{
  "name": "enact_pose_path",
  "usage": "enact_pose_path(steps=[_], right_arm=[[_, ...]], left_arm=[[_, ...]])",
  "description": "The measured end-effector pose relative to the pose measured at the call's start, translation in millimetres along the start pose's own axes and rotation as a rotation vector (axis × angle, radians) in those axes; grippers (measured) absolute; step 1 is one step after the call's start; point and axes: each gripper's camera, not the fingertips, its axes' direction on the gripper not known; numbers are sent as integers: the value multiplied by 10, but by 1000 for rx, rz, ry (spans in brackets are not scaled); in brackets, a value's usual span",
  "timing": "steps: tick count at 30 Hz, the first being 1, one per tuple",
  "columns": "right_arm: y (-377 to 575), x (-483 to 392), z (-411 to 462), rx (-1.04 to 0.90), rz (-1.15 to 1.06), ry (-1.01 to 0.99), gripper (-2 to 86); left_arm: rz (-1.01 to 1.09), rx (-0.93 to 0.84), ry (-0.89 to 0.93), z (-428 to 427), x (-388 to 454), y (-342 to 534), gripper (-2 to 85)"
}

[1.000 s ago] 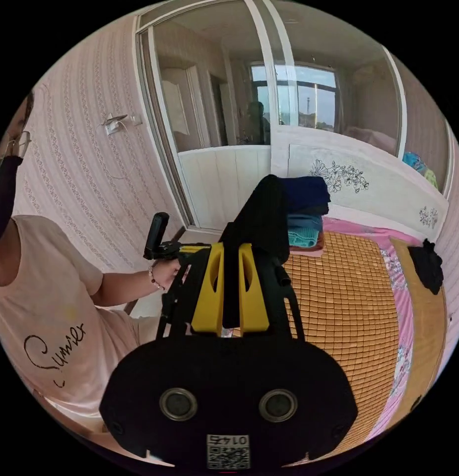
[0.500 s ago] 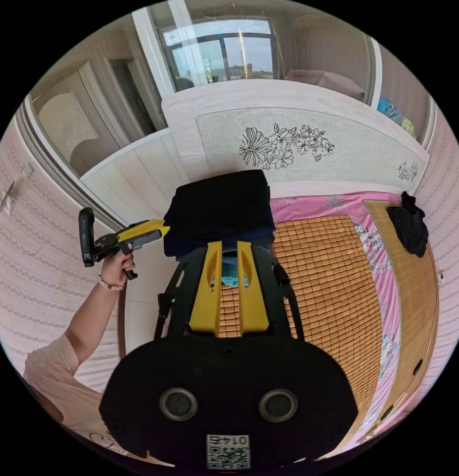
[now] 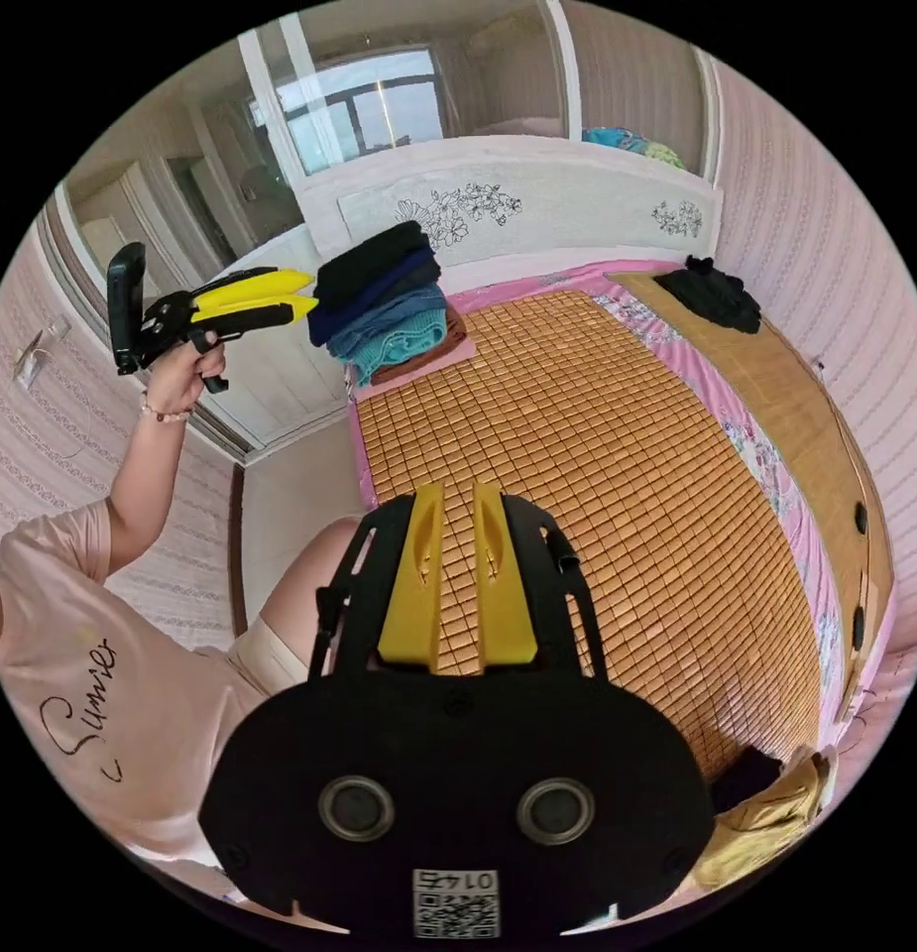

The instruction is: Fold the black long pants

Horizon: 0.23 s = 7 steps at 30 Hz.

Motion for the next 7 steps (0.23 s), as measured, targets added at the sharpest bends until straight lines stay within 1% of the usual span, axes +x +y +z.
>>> enact_pose_path(steps=[1,2,3,4,5,6,7], right_arm=[[427,70,-192,27,66,33,47],[861,118,-388,58,119,87,34],[1079,138,-482,70,146,118,28],[1519,179,-666,101,214,181,19],[1970,212,-834,139,279,224,12],[2196,227,-909,159,311,241,9],[2649,251,-1040,195,368,266,6]], left_arm=[[29,10,13,-17,189,-58,91],[80,38,30,-53,567,-157,87],[132,68,42,-85,961,-246,84],[155,82,50,-99,1158,-287,83],[197,106,81,-125,1548,-367,83],[238,122,127,-145,1934,-445,83],[256,126,151,-152,2127,-482,83]])
